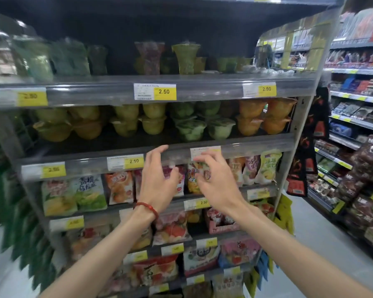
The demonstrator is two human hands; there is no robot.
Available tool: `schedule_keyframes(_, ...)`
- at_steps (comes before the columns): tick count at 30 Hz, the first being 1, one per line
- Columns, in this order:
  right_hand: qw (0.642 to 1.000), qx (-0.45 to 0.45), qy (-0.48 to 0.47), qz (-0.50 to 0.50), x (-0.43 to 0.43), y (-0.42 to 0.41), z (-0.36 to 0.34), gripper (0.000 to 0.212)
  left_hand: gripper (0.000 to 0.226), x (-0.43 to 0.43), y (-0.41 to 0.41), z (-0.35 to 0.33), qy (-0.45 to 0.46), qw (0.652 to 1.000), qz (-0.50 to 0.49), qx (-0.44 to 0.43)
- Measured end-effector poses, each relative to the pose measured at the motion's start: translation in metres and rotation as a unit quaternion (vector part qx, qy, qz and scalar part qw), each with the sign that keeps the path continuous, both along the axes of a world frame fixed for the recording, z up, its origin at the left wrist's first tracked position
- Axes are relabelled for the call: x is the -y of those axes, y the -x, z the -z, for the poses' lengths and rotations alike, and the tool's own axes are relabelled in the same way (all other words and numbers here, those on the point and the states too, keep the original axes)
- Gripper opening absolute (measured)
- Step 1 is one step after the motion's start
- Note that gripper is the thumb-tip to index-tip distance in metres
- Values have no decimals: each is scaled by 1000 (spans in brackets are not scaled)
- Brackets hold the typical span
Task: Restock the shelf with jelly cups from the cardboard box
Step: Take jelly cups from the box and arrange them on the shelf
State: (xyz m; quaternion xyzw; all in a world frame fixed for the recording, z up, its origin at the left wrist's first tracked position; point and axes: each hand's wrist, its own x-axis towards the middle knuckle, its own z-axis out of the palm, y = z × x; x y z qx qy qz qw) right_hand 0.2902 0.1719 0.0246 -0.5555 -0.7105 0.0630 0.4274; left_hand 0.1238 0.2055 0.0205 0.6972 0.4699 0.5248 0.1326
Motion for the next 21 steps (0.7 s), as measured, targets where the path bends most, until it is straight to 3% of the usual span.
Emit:
schedule_keyframes(5,995,-24,65,-67,14,44,37,25,42,34,40,45,71,996,-12,-46)
schedule_keyframes(12,960,0,205,-192,15,92,102,21,38,68,89,111,215,970,-89,-65)
schedule_keyframes(21,869,66,346,-346,10,115,200,22,33,142,103,201,388,890,-237,37)
